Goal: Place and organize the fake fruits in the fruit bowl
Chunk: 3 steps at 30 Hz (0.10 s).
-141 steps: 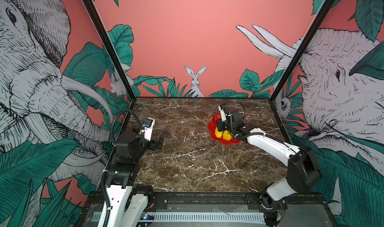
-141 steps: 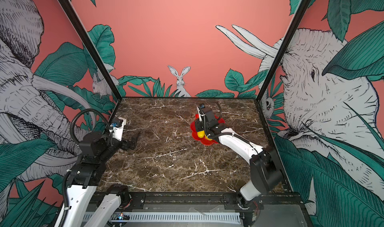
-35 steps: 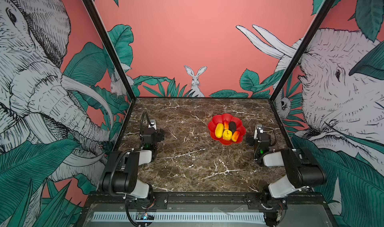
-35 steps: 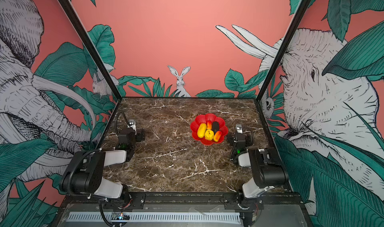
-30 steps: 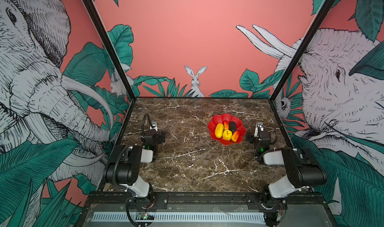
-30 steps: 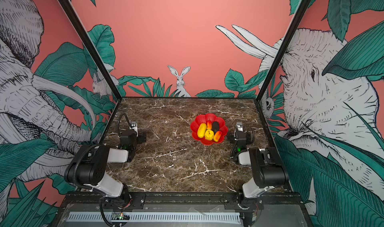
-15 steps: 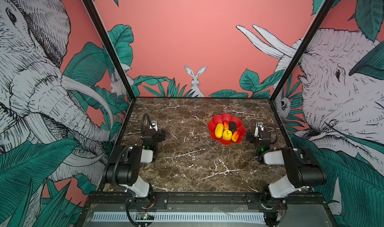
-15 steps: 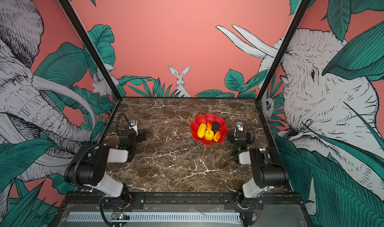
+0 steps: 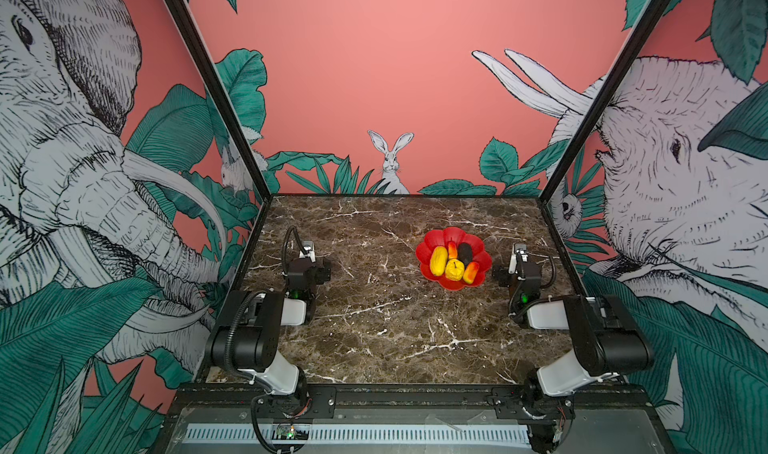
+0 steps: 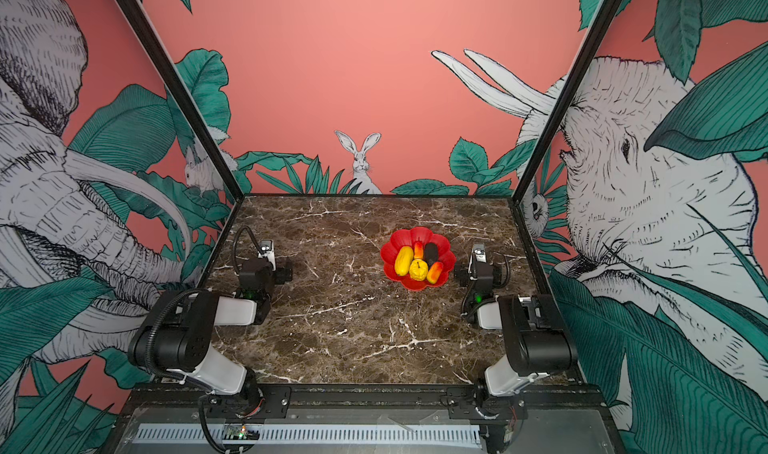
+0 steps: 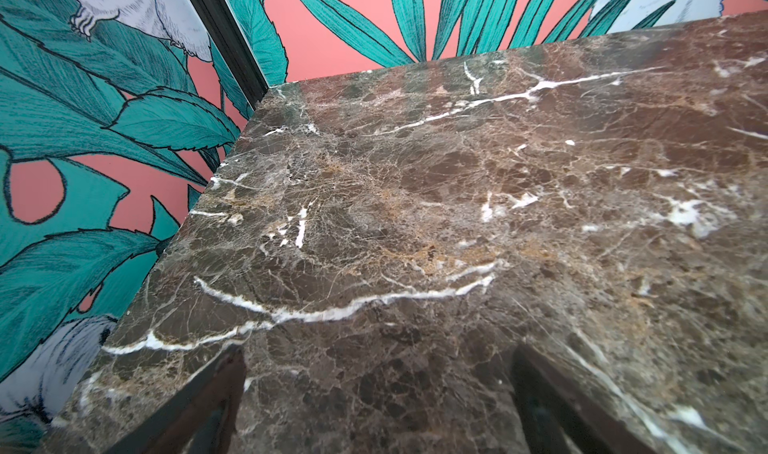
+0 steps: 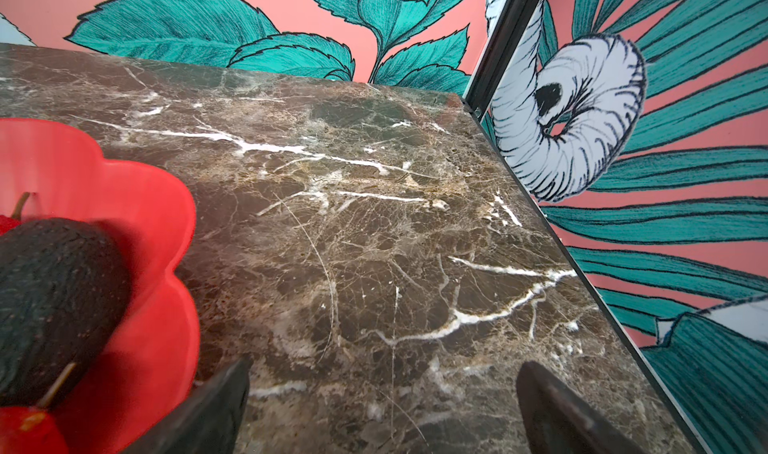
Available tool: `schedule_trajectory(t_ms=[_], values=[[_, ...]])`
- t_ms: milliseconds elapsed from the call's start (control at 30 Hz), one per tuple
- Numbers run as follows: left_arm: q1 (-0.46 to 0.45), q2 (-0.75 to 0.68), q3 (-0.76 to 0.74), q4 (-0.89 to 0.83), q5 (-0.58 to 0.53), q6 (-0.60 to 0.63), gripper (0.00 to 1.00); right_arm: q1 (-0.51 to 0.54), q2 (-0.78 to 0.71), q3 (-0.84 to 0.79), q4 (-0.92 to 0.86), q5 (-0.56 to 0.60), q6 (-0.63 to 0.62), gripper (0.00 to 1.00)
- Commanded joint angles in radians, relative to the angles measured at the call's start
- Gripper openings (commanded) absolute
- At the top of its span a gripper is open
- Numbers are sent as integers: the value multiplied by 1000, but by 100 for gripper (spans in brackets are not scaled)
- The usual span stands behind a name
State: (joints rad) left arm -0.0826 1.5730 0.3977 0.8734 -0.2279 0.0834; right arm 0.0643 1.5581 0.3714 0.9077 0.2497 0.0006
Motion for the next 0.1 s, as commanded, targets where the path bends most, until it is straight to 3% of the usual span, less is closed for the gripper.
schedule_trajectory(t_ms=[0,67], values=[[1,-21,1,21,2,8,100,-1,-7,5,33,-1,11,100],[1,-21,0,22,2,7,100,-2,-7,4,35,-1,11,100]])
